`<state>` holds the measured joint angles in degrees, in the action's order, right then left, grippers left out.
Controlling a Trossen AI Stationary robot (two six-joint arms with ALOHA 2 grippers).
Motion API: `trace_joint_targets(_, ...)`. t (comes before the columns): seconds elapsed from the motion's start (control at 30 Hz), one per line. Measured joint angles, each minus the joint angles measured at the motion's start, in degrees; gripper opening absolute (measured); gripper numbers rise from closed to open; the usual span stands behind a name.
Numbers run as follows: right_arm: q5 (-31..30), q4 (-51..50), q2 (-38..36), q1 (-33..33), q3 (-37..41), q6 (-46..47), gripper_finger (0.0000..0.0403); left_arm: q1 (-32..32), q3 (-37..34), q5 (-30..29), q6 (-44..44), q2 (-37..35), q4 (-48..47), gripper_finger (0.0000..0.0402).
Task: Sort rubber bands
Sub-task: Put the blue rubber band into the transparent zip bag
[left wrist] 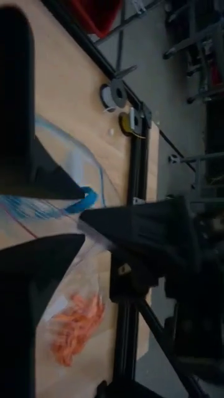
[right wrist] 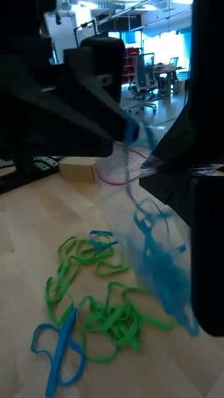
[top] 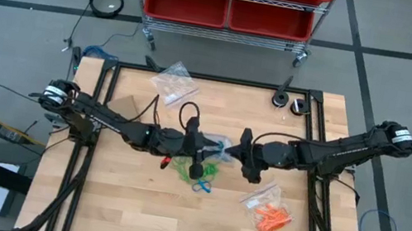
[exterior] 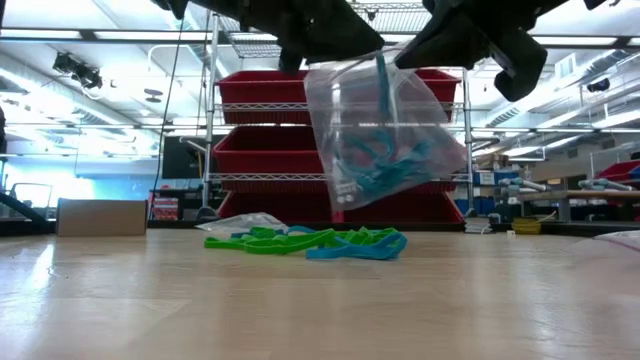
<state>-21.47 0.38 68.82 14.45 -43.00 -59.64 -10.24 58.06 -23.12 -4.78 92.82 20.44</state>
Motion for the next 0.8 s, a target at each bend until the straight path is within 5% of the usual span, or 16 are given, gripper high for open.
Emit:
trace_joint_targets(0.3,-0.20,0.44,0.00,0.62,0.00,2.19,0.0000,-1.17,0.00,-0.26,-1.29,-0.38,2.29,0.0191)
trace_joint_targets(0.8,-2.32,1.22,0.00,0.82,0.04,3.07,0.0000,-12.20,0.87,-0.15,-2.26,-0.50,-3.30,0.0198)
